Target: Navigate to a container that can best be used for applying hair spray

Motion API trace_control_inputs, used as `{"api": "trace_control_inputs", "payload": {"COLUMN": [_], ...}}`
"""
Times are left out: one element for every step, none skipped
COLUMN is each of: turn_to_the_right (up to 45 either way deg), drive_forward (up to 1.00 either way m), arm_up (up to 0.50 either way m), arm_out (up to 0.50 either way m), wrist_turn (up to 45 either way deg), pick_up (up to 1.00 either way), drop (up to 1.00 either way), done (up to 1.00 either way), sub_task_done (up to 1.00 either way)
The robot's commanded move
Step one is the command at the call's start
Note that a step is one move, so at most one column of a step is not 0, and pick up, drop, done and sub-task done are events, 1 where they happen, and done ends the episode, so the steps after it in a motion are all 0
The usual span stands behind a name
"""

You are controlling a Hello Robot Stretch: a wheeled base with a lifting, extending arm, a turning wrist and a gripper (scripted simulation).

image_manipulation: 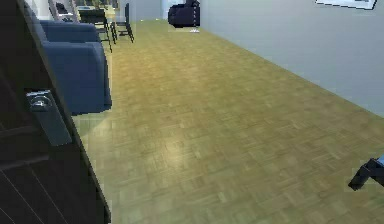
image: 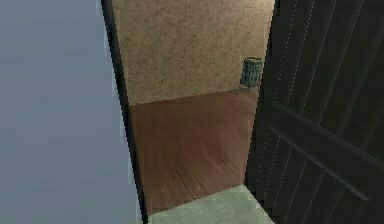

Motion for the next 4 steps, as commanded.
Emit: {"api": "trace_control_inputs", "payload": {"turn_to_the_right": [12.0, 0.0, -12.0, 0.0], "drive_forward": [0.0, 0.5, 0.0, 0.5], "arm_up": [0.0, 0.0, 0.0, 0.0], "arm_out": [0.0, 0.0, 0.0, 0.0], "wrist_turn": [0.0, 0.0, 0.0, 0.0], "pick_up": [0.0, 0.0, 0.0, 0.0], "drop": [0.0, 0.0, 0.0, 0.0], "done": [0.0, 0.0, 0.0, 0.0], "sub_task_done": [0.0, 0.0, 0.0, 0.0]}}
